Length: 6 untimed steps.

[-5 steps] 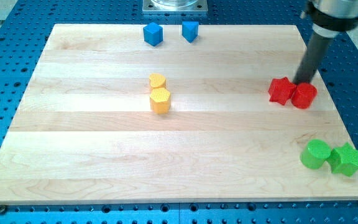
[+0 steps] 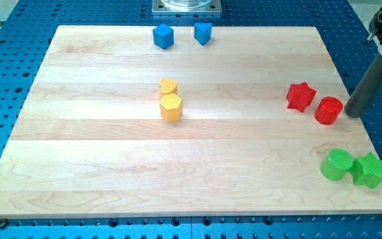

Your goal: Slightly move the red circle to the left

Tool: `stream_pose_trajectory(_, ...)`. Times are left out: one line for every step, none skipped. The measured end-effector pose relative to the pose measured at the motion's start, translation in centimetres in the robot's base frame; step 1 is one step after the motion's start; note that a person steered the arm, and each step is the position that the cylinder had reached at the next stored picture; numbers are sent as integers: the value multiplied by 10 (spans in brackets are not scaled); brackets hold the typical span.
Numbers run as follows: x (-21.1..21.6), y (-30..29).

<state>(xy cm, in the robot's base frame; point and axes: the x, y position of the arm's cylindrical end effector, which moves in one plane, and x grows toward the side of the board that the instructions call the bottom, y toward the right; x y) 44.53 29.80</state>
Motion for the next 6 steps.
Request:
stream_pose_trajectory(-2,0)
stream_pose_trajectory(-5,-14)
stream_pose_trajectory(-16,-20)
stream_pose_trajectory(1,-27)
stream_pose_trajectory(-4,-26)
stream_pose_trajectory(-75,-25)
